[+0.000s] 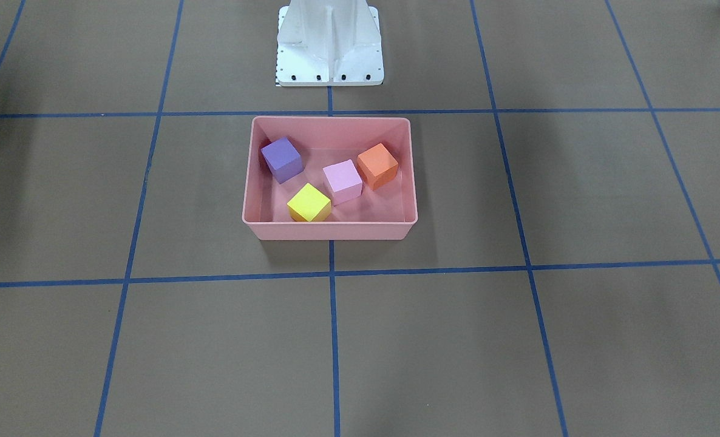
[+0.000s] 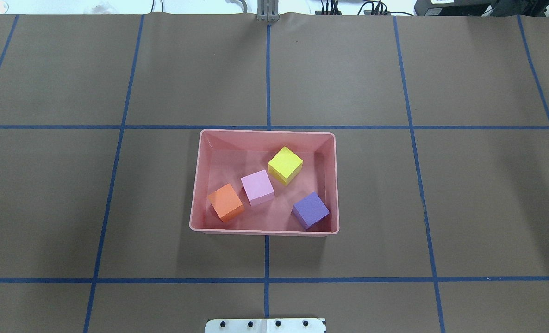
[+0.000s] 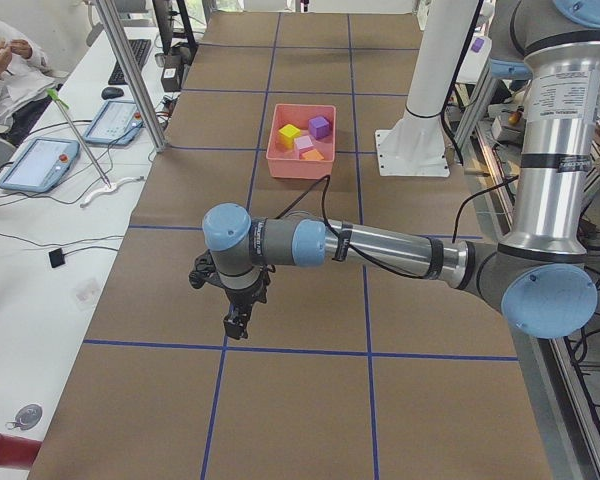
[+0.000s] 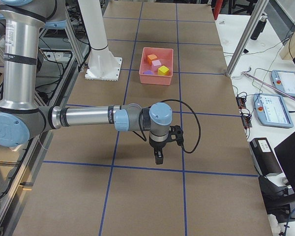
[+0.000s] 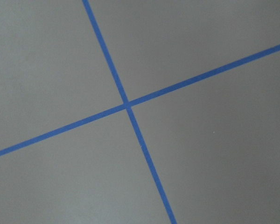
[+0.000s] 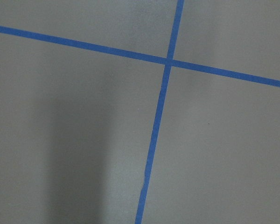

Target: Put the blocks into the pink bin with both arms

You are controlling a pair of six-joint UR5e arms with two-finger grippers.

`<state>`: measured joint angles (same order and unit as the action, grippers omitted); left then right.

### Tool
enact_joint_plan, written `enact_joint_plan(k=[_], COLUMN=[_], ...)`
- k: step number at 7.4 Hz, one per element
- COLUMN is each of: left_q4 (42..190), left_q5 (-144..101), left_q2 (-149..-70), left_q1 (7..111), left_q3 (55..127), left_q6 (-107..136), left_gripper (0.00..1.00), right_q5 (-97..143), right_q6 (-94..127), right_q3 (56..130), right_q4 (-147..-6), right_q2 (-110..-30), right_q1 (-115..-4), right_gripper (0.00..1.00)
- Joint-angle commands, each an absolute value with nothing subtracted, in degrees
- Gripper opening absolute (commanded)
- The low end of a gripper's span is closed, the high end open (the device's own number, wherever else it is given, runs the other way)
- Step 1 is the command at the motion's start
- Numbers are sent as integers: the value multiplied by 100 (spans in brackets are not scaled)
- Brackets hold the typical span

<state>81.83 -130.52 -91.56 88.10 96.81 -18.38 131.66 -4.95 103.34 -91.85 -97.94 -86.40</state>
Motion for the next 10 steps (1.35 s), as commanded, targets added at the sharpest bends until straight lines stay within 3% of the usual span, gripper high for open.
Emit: enact_joint_plan(k=[1, 10], left_q4=[8323, 8323], left_q5=[-13069, -13201], left_q2=[-9070, -9079], left_q1=[8850, 8877], left_q3=[9615, 9835], left_q6=[-1854, -1872], left_gripper=[100, 100], right_q5=[13166, 13157], right_q6=[-492, -501], right_q3=[10327, 10336], right_q4=[-9185, -9185], right_q2=[-9782, -9782], right_q1=[-8640, -8640], right_gripper=[100, 100])
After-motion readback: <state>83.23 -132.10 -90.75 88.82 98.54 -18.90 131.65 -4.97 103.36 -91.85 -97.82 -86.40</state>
